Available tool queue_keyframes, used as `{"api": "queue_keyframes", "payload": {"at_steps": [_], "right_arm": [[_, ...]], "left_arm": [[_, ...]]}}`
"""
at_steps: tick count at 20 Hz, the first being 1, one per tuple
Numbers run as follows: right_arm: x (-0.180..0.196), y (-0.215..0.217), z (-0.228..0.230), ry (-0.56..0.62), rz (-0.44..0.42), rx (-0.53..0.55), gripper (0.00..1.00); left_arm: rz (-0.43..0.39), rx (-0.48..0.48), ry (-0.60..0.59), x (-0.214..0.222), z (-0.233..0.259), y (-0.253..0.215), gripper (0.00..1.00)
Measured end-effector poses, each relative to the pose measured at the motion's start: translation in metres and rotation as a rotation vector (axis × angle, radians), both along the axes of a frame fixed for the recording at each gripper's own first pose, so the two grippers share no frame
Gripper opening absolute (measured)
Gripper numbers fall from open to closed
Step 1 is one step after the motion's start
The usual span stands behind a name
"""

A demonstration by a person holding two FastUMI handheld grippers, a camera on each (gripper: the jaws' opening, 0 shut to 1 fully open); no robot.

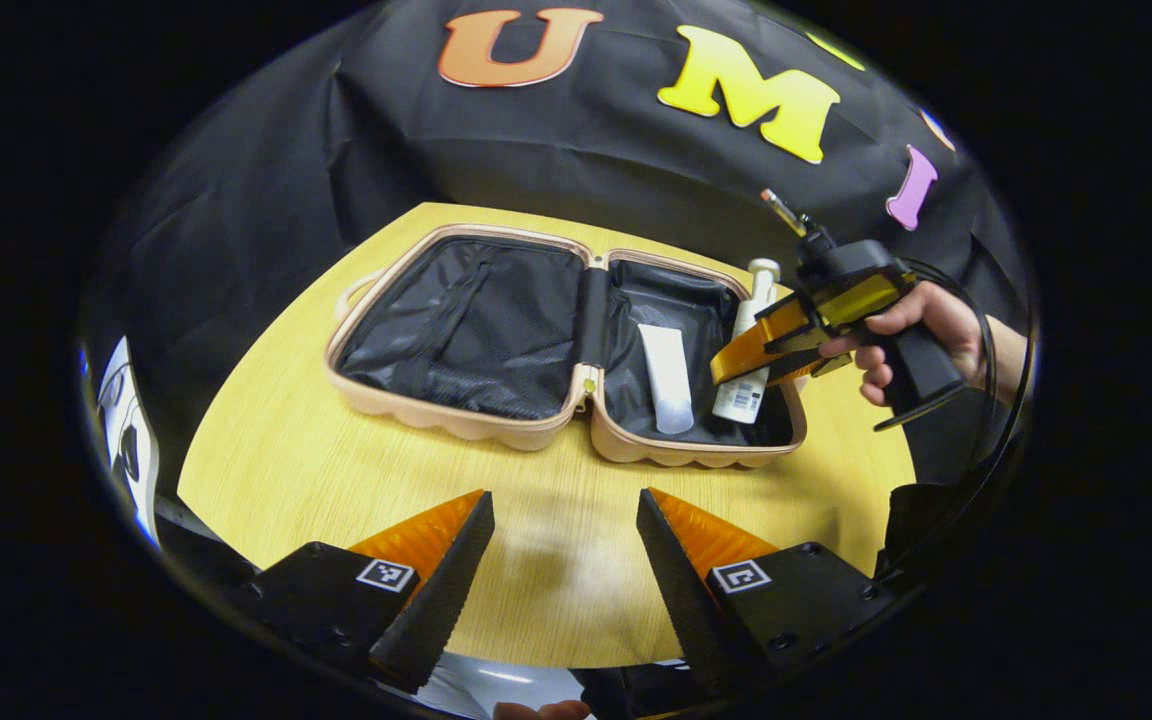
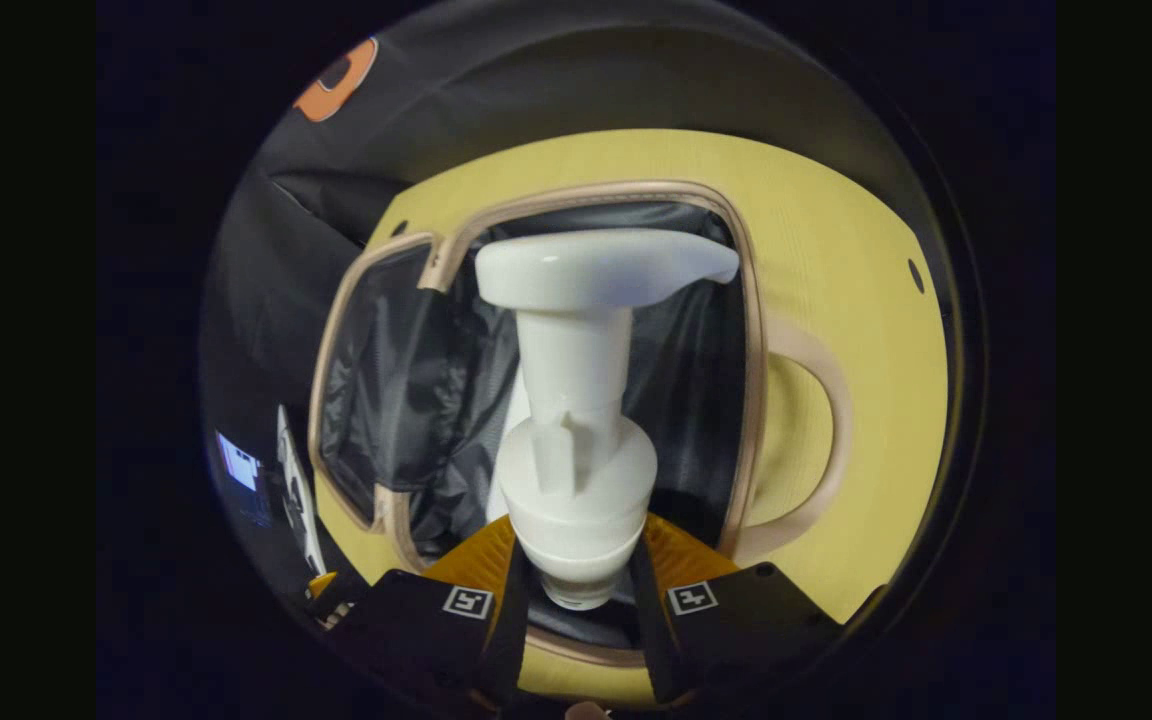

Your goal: First open the suitcase, pack the skin care products into it, and then close the suitcase.

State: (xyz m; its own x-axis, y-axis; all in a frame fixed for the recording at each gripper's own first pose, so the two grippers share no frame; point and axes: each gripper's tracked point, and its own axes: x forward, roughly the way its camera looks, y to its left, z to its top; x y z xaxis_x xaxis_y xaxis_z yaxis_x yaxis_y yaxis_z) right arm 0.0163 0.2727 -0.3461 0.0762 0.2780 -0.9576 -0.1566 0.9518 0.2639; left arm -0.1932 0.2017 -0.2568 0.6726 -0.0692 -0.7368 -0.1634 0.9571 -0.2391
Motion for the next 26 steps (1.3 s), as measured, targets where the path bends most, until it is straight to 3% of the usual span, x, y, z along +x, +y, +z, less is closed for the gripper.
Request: {"api": "queue_keyframes", "payload": {"at_steps": [8, 15, 17, 18, 20, 23, 26], "right_arm": [[0.012, -0.002, -0.024, 0.019, -0.097, -0.132, 0.48], [0.010, 0.006, -0.015, 0.000, -0.116, -0.124, 0.51], [0.007, 0.006, 0.001, -0.031, -0.109, -0.106, 0.58], [0.005, 0.004, 0.011, -0.058, -0.101, -0.101, 0.67], [-0.004, 0.006, 0.044, -0.113, -0.085, -0.038, 0.71], [-0.020, 0.017, 0.106, -0.238, -0.005, 0.119, 0.69], [-0.032, 0.013, 0.155, -0.359, 0.074, 0.214, 0.71]], "left_arm": [[0.081, -0.039, -0.036, -0.019, 0.005, 0.036, 0.92], [0.165, -0.066, -0.076, -0.015, 0.006, 0.075, 0.93], [0.202, -0.128, -0.134, -0.005, 0.010, 0.085, 0.93], [0.232, -0.159, -0.178, 0.003, 0.014, 0.097, 0.93], [0.293, -0.244, -0.281, 0.024, 0.021, 0.128, 0.93], [0.370, -0.371, -0.351, 0.056, 0.013, 0.178, 0.93], [0.381, -0.532, -0.394, 0.091, 0.001, 0.216, 0.93]]}}
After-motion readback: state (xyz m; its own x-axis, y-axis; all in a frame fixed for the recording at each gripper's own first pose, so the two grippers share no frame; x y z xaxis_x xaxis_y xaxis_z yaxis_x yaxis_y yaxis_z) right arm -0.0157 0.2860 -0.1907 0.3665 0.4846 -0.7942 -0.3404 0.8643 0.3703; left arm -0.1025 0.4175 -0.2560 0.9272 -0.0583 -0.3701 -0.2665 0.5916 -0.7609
